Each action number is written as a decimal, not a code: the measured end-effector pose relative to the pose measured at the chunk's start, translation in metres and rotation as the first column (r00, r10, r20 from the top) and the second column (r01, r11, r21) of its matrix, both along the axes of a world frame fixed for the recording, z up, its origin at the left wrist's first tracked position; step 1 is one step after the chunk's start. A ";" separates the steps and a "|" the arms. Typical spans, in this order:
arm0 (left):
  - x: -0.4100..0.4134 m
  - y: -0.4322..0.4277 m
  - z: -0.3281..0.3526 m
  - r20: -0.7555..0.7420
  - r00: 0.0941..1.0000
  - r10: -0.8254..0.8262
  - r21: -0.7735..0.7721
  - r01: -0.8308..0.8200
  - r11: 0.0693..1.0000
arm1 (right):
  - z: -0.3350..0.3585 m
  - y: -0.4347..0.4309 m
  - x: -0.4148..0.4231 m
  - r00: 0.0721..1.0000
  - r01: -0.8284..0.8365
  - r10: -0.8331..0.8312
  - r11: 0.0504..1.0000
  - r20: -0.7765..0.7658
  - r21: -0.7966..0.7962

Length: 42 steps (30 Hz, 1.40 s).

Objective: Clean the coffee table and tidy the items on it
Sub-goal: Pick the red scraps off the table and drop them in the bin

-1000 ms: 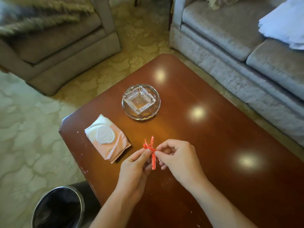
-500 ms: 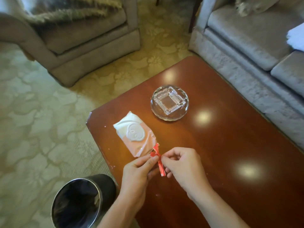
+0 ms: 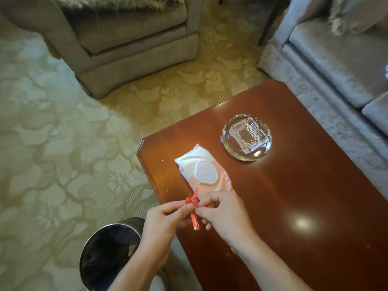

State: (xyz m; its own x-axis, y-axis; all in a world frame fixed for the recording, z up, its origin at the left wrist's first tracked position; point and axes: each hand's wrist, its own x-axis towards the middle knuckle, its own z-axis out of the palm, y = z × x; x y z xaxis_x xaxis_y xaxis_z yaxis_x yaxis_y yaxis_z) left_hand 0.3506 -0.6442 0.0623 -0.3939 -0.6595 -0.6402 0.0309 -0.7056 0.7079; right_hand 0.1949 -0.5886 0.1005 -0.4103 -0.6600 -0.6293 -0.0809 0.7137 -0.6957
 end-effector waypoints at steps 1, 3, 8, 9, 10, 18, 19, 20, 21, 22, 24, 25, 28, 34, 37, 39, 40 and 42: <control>0.006 -0.003 -0.001 -0.004 1.000 -0.003 0.000 0.003 1.000 | -0.001 -0.003 0.005 1.000 -0.001 0.001 1.000 0.014 -0.006; 0.020 -0.008 -0.005 -0.023 1.000 0.001 -0.003 -0.001 1.000 | -0.003 -0.010 0.015 0.999 -0.014 0.014 1.000 0.038 -0.015; 0.063 -0.018 -0.016 -0.014 0.999 0.047 -0.039 -0.048 0.998 | -0.014 -0.030 0.052 0.996 -0.091 0.091 0.996 0.016 0.006; 0.073 -0.020 -0.018 -0.003 0.997 0.077 -0.032 -0.077 0.997 | -0.017 -0.035 0.062 0.994 -0.107 0.106 0.994 0.016 0.004; 0.083 -0.021 -0.020 0.002 0.994 0.108 -0.018 -0.108 0.994 | -0.020 -0.040 0.073 0.993 -0.116 0.116 0.993 0.028 -0.005; 0.168 -0.026 -0.054 0.047 0.929 0.367 0.157 -0.370 0.916 | -0.058 -0.057 0.153 0.966 -0.094 0.102 0.995 0.239 -0.045; 0.178 -0.024 -0.065 0.078 0.922 0.378 0.168 -0.386 0.907 | -0.065 -0.056 0.162 0.963 -0.085 0.089 0.996 0.256 -0.029; 0.188 -0.020 -0.075 0.126 0.920 0.372 0.169 -0.389 0.906 | -0.074 -0.052 0.171 0.962 -0.084 0.081 0.996 0.262 0.001; 0.196 -0.016 -0.086 0.187 0.915 0.357 0.161 -0.387 0.908 | -0.082 -0.047 0.178 0.963 -0.087 0.073 0.995 0.258 0.044; 0.205 -0.010 -0.100 0.257 0.903 0.345 0.151 -0.390 0.908 | -0.090 -0.040 0.186 0.966 -0.094 0.066 0.991 0.250 0.099; 0.224 0.003 -0.126 0.354 0.879 0.320 0.152 -0.392 0.907 | -0.105 -0.023 0.198 0.969 -0.108 0.056 0.971 0.239 0.211; 0.233 0.010 -0.138 0.397 0.867 0.302 0.152 -0.386 0.910 | -0.110 -0.014 0.202 0.972 -0.122 0.064 0.961 0.227 0.249; 0.259 0.031 -0.183 0.564 0.811 0.155 0.139 -0.278 0.951 | -0.114 0.005 0.200 0.991 -0.127 0.112 0.965 0.077 0.231; 0.273 0.047 -0.215 0.725 0.687 -0.054 0.153 -0.083 0.985 | -0.100 0.006 0.114 0.852 0.058 -0.024 0.997 -0.523 0.048; 0.256 0.048 -0.202 0.768 0.631 -0.108 0.085 0.067 0.994 | -0.108 -0.006 0.083 0.817 0.125 -0.043 0.987 -0.575 0.103; 0.237 0.048 -0.189 0.744 0.658 -0.118 0.056 0.114 0.992 | -0.115 -0.012 0.075 0.829 0.128 -0.024 0.981 -0.558 0.149; 0.226 0.048 -0.183 0.715 0.688 -0.122 0.050 0.124 0.991 | -0.117 -0.014 0.072 0.831 0.120 -0.014 0.981 -0.556 0.155; 0.205 0.048 -0.170 0.645 0.754 -0.125 0.041 0.130 0.991 | -0.121 -0.016 0.072 0.827 0.087 0.025 0.981 -0.562 0.171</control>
State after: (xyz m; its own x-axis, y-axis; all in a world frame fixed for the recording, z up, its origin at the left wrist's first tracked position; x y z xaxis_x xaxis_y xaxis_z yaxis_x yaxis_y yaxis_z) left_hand 0.5560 -0.5967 -0.1074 0.0293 -0.6379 -0.7696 -0.5240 -0.6654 0.5316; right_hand 0.2673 -0.6043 -0.0206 -0.7465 -0.5381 -0.3915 -0.3916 0.8309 -0.3953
